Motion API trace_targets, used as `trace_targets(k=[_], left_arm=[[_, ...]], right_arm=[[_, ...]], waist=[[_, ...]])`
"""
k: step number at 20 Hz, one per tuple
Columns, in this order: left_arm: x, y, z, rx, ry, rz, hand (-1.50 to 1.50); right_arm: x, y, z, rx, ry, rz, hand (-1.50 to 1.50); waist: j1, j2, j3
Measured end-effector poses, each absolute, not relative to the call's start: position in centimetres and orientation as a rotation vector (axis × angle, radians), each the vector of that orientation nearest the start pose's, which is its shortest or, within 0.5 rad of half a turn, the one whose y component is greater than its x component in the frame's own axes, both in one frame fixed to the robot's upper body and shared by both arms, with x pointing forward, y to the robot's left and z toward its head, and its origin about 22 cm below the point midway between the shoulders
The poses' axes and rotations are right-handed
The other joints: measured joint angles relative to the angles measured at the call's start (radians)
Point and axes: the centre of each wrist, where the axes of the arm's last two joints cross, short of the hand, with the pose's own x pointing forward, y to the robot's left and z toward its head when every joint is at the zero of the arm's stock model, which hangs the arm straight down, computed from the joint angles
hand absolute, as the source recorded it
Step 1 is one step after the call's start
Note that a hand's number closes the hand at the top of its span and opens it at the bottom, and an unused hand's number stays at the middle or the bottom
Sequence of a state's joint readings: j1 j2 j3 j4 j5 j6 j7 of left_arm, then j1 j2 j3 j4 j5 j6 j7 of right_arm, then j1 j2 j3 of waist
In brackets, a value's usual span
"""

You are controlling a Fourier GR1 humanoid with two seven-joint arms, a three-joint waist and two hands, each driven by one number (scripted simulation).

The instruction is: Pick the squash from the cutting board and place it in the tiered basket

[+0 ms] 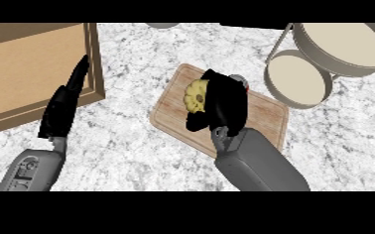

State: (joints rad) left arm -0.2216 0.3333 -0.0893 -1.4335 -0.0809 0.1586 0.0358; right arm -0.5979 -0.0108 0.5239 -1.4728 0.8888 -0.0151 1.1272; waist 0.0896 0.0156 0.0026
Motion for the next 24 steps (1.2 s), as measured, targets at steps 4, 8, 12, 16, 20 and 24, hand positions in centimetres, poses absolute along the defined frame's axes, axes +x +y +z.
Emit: trace_targets(k=[4, 8, 12, 16, 20, 24], left_arm=[[29.4, 27.6, 3.9, 0.378, -1.597, -0.302, 0.00], [29.5, 27.9, 3.9, 0.389, -1.587, -0.290, 0.00], [29.2, 28.4, 3.7, 0.400, -1.585, -0.278, 0.00], [28.9, 29.0, 3.7, 0.414, -1.572, -0.263, 0.00], [28.6, 29.1, 3.6, 0.424, -1.569, -0.256, 0.00], [28.4, 29.3, 3.5, 0.432, -1.572, -0.248, 0.00]], right_arm=[[31.0, -3.1, 15.3, -1.027, -1.319, 0.613, 1.50], [32.6, -1.8, 19.0, -1.136, -1.443, 0.504, 1.50], [33.9, -0.5, 22.7, -1.245, -1.502, 0.430, 1.50], [35.3, 0.1, 25.7, -1.326, -1.486, 0.406, 1.50], [36.7, -0.5, 28.1, -1.306, -1.458, 0.387, 1.50], [38.4, -1.9, 28.8, -1.299, -1.426, 0.382, 1.50]], waist=[[-0.005, -0.007, -0.002], [-0.016, -0.010, -0.003], [-0.030, -0.014, -0.003], [-0.052, -0.017, -0.003], [-0.064, -0.017, -0.002], [-0.072, -0.016, -0.001]])
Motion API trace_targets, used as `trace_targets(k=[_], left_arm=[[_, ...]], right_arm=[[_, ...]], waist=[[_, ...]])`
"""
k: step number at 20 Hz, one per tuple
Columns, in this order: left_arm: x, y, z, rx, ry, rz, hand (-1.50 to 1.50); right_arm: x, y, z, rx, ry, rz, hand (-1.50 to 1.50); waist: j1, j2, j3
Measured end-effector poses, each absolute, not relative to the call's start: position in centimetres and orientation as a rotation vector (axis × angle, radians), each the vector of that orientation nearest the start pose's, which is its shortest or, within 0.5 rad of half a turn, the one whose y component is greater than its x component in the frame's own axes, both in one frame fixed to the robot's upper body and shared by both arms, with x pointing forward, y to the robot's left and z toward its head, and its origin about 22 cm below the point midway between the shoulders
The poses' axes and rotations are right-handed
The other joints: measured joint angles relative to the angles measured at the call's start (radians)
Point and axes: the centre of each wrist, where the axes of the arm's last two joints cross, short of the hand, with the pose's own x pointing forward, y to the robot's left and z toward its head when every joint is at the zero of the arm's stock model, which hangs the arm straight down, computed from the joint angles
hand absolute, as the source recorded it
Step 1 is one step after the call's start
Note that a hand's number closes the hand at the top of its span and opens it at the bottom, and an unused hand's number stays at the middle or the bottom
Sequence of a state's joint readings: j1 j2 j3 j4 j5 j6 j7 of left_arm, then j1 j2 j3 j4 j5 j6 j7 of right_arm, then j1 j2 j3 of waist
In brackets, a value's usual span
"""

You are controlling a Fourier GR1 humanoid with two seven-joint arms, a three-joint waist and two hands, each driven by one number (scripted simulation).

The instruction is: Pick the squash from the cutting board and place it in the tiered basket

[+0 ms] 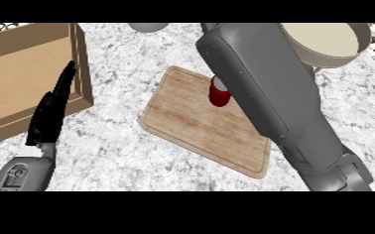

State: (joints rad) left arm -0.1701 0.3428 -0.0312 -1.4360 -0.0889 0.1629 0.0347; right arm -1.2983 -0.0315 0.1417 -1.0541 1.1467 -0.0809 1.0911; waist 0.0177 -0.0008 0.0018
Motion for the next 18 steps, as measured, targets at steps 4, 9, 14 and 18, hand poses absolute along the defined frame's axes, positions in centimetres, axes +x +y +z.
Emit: trace_targets(k=[4, 9, 14, 18], left_arm=[[28.4, 29.5, 3.9, 0.428, -1.560, -0.241, 0.00], [28.4, 29.4, 4.0, 0.429, -1.559, -0.239, 0.00], [28.2, 29.9, 3.9, 0.437, -1.561, -0.240, 0.00], [27.9, 29.9, 3.8, 0.436, -1.562, -0.231, 0.00]], right_arm=[[40.0, -3.6, 28.8, -1.346, -1.376, 0.411, 1.50], [42.5, -7.0, 27.3, -1.516, -1.234, 0.467, 1.50], [43.7, -10.7, 26.9, -1.653, -1.103, 0.506, 1.50], [44.0, -13.1, 26.8, -1.680, -1.058, 0.535, 1.50]], waist=[[-0.004, 0.001, 0.000], [-0.006, 0.003, -0.001], [-0.013, 0.000, -0.001], [-0.013, -0.001, 0.000]])
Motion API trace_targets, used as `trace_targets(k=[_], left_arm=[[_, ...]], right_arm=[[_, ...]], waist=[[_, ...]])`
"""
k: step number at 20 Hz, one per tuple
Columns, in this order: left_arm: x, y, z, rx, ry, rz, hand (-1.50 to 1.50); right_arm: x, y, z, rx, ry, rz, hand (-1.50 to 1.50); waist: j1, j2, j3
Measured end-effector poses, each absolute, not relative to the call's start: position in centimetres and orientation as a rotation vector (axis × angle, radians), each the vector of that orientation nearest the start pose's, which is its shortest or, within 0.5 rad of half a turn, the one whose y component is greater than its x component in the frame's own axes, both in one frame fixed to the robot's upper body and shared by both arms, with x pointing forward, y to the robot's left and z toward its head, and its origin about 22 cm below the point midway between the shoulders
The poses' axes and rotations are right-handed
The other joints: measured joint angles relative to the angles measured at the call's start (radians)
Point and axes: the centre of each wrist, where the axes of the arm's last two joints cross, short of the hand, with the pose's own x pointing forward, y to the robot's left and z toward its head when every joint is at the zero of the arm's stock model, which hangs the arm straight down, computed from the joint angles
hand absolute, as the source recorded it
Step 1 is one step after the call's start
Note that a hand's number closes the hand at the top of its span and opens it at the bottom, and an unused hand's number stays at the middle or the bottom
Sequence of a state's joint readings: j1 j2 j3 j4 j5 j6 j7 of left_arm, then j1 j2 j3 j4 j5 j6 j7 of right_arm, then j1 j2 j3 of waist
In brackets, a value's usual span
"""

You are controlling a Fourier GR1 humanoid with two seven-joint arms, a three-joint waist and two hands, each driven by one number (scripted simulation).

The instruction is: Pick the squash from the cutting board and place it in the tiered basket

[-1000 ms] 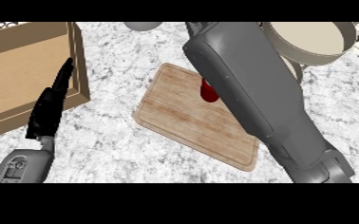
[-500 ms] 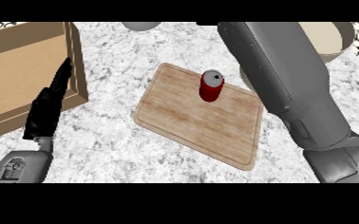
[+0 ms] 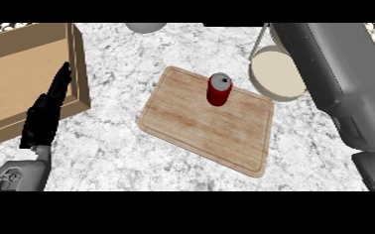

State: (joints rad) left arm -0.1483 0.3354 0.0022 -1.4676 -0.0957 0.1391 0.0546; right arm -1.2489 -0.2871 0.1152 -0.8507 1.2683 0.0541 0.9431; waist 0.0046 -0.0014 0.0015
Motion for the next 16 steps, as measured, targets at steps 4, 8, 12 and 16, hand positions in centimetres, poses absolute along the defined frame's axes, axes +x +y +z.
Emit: trace_targets(k=[4, 8, 12, 16], left_arm=[[27.9, 29.8, 3.7, 0.431, -1.557, -0.236, 0.00], [28.1, 29.7, 3.9, 0.434, -1.555, -0.234, 0.00], [28.3, 29.6, 3.5, 0.431, -1.562, -0.240, 0.00], [28.3, 29.9, 3.3, 0.432, -1.564, -0.238, 0.00]], right_arm=[[44.2, -15.7, 26.5, -1.638, -1.055, 0.583, 1.50], [44.4, -17.8, 25.4, -1.551, -1.070, 0.593, 1.50], [44.4, -18.9, 24.0, -1.471, -1.071, 0.593, 1.50], [44.3, -20.6, 23.0, -1.321, -1.069, 0.468, -1.50]], waist=[[-0.001, 0.000, 0.001], [-0.001, 0.000, 0.000], [-0.001, -0.002, 0.000], [-0.004, -0.008, -0.001]])
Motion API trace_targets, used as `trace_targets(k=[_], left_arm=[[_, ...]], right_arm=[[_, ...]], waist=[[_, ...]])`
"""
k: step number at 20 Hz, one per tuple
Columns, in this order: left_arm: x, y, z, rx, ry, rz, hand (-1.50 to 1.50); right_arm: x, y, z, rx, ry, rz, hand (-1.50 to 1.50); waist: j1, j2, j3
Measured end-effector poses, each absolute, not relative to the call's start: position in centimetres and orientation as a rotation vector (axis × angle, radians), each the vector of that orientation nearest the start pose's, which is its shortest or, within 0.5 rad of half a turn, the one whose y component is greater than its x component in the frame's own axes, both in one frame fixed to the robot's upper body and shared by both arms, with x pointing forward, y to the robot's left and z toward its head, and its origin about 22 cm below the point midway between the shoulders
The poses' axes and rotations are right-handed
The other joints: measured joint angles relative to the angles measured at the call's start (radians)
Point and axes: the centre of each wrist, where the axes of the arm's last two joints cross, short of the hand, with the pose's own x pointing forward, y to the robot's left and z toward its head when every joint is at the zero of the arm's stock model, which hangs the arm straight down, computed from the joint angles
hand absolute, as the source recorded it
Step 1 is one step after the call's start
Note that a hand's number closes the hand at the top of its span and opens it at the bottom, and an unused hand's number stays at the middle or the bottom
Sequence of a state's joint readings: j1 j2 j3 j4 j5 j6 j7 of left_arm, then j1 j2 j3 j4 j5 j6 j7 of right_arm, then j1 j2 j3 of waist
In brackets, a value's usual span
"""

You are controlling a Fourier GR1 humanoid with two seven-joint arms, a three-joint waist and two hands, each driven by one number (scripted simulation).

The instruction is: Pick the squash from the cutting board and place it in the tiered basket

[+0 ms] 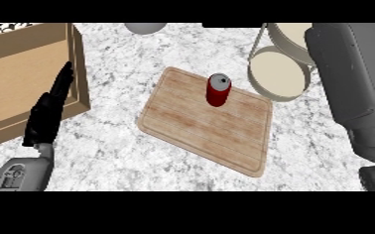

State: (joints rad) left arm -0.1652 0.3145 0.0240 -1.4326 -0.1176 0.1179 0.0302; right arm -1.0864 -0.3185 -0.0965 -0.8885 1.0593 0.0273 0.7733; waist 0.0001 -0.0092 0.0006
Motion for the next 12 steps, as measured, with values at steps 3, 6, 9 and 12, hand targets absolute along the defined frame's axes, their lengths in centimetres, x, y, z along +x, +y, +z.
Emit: trace_targets(k=[3, 6, 9, 12], left_arm=[[28.3, 29.6, 3.4, 0.431, -1.548, -0.235, 0.00], [28.3, 29.5, 3.3, 0.431, -1.558, -0.234, 0.00], [28.0, 29.3, 3.4, 0.427, -1.562, -0.235, 0.00], [27.9, 29.2, 3.5, 0.434, -1.554, -0.235, 0.00]], right_arm=[[44.0, -21.7, 21.5, -1.256, -1.056, 0.417, -1.50], [43.4, -22.1, 20.9, -1.234, -1.086, 0.370, -1.50], [43.2, -22.7, 20.4, -1.218, -1.152, 0.287, -1.50], [42.6, -23.1, 20.6, -1.223, -1.205, 0.221, -1.50]], waist=[[-0.002, -0.005, -0.002], [0.000, -0.003, -0.002], [0.004, -0.001, -0.001], [0.002, 0.003, 0.000]])
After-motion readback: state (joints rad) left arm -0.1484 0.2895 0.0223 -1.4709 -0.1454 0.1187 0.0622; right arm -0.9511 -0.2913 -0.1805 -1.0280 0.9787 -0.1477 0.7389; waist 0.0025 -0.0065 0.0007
